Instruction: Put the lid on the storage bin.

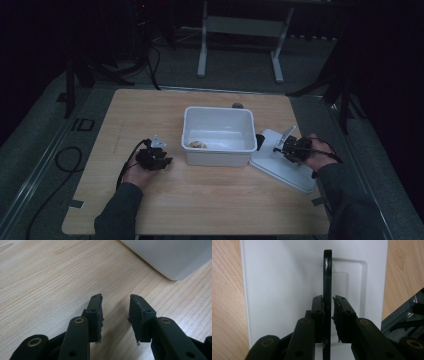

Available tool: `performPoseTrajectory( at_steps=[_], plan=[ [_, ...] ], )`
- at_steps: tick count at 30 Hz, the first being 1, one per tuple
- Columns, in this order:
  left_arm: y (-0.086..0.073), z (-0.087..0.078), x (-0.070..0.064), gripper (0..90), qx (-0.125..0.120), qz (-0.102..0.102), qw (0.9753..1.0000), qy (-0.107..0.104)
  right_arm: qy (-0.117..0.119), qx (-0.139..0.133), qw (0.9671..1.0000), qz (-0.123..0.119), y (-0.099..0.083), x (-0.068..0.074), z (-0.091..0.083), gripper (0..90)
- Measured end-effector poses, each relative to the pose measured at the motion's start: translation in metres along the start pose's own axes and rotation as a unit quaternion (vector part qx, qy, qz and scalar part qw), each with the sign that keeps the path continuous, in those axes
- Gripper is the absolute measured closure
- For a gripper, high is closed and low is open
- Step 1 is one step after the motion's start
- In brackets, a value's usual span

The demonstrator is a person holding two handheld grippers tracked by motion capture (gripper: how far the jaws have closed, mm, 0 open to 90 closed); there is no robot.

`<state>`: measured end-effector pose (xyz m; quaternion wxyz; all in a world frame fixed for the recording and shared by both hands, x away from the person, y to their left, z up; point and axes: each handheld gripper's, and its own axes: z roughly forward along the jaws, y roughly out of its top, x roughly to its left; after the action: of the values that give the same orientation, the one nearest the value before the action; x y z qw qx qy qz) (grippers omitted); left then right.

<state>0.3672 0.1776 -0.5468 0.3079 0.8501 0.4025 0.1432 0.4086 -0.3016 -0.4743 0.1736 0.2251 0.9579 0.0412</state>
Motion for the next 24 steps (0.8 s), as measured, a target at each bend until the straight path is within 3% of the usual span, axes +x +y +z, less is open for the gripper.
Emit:
performPoseTrajectory(
  at_steps=[8, 24],
  plan=[
    [-0.001, 0.0001, 0.0003, 63.1, -0.004, -0.004, 1.0, -0.003, 0.004, 0.015, 0.9997, -0.02, 0.0049, 0.0011, 0.0001, 82.2],
    [-0.0021, 0.0001, 0.0011, 61.9, -0.008, -0.007, 0.9999, -0.007, -0.002, 0.022, 0.9994, -0.026, 0.0064, -0.0002, 0.0003, 83.7]
  ],
)
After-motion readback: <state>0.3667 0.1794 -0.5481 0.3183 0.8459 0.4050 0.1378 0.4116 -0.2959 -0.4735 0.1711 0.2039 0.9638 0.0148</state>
